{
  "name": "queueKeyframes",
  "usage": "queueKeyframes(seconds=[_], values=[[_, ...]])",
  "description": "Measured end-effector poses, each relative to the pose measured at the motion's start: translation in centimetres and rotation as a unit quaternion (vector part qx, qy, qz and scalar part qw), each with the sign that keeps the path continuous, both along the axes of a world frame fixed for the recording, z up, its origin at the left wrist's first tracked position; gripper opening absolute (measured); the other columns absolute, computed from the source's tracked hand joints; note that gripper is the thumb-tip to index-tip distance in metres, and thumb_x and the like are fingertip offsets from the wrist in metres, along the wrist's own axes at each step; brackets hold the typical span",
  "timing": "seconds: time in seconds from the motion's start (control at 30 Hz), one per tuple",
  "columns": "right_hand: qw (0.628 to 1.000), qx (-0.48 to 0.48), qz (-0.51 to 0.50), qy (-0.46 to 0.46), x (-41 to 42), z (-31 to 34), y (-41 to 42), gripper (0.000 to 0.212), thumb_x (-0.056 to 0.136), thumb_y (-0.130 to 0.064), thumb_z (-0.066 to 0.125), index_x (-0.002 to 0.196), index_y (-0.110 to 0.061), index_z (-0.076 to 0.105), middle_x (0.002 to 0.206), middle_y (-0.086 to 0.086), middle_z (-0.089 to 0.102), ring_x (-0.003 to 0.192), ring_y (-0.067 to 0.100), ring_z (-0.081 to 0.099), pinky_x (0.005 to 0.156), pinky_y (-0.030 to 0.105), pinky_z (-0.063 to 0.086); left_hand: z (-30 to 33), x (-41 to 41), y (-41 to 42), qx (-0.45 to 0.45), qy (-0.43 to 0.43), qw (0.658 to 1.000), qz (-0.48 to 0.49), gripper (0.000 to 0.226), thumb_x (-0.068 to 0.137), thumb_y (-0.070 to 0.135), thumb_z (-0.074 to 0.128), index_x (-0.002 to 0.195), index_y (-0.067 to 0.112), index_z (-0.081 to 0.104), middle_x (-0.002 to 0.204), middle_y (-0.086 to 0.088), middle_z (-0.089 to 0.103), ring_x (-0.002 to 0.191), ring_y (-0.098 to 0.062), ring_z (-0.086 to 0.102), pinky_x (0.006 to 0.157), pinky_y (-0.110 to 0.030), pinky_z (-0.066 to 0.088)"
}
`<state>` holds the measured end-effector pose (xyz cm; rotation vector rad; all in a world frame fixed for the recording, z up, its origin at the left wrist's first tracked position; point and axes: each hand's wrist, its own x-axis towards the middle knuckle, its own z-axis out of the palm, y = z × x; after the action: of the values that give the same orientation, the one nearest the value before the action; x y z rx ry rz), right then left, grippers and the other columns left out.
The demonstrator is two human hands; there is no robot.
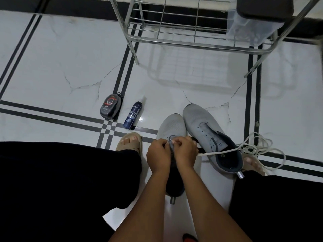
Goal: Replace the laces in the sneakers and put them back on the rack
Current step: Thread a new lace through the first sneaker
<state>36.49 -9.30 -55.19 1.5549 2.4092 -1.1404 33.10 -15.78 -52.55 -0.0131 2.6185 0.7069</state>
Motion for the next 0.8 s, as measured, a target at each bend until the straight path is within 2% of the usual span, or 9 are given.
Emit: queueKeyframes(seconds=[0.13,0.37,0.47,0.63,0.8], values=[[0.999,-0.034,-0.014,0.019,0.0,-0.6,0.3,0.009,0.087,-0.026,0.067,0.083,-0.023,0.074,0.106,-0.003,0.064,0.101,0.023,0.049,0.089,0.038,0.042,0.0,0.2,0.1,0.015,-0.003,1.000,-0.008,0.019,0.093,0.023,0.054,0.095,0.016,0.071,0.098,-0.002,0.068,0.085,-0.020,0.061,0.071,-0.029,0.044],[0.997,0.018,0.052,0.044,0.0,-0.9,0.5,0.013,0.089,-0.017,0.063,0.091,-0.019,0.076,0.100,-0.002,0.064,0.099,0.022,0.050,0.079,0.036,0.047,0.0,-0.1,-0.2,0.029,0.016,0.998,-0.050,0.021,0.093,0.019,0.055,0.104,0.015,0.072,0.105,-0.005,0.069,0.094,-0.023,0.062,0.079,-0.030,0.044],[0.994,0.054,0.079,0.052,0.1,-0.8,0.5,0.013,0.089,-0.015,0.061,0.089,-0.018,0.075,0.094,0.000,0.063,0.095,0.023,0.051,0.074,0.038,0.049,-0.1,-0.2,-0.3,0.036,0.017,0.997,-0.062,0.022,0.094,0.018,0.055,0.107,0.016,0.072,0.106,-0.004,0.068,0.096,-0.022,0.062,0.079,-0.027,0.042],[0.993,0.052,0.084,0.063,0.2,-0.5,0.3,0.013,0.091,-0.013,0.059,0.090,-0.015,0.072,0.097,0.003,0.063,0.096,0.024,0.053,0.072,0.036,0.048,-0.4,-0.4,-0.4,0.049,-0.004,0.996,-0.068,0.022,0.093,0.017,0.055,0.106,0.018,0.072,0.105,-0.002,0.068,0.095,-0.020,0.061,0.077,-0.025,0.041],[0.995,-0.005,0.091,0.033,0.7,0.6,0.4,0.023,0.089,-0.012,0.056,0.110,-0.013,0.049,0.103,0.011,0.056,0.096,0.029,0.051,0.075,0.042,0.048,-1.1,-0.3,-0.8,0.056,-0.030,0.997,-0.039,0.018,0.091,0.018,0.059,0.101,0.019,0.074,0.103,-0.001,0.070,0.094,-0.020,0.063,0.078,-0.025,0.043]])
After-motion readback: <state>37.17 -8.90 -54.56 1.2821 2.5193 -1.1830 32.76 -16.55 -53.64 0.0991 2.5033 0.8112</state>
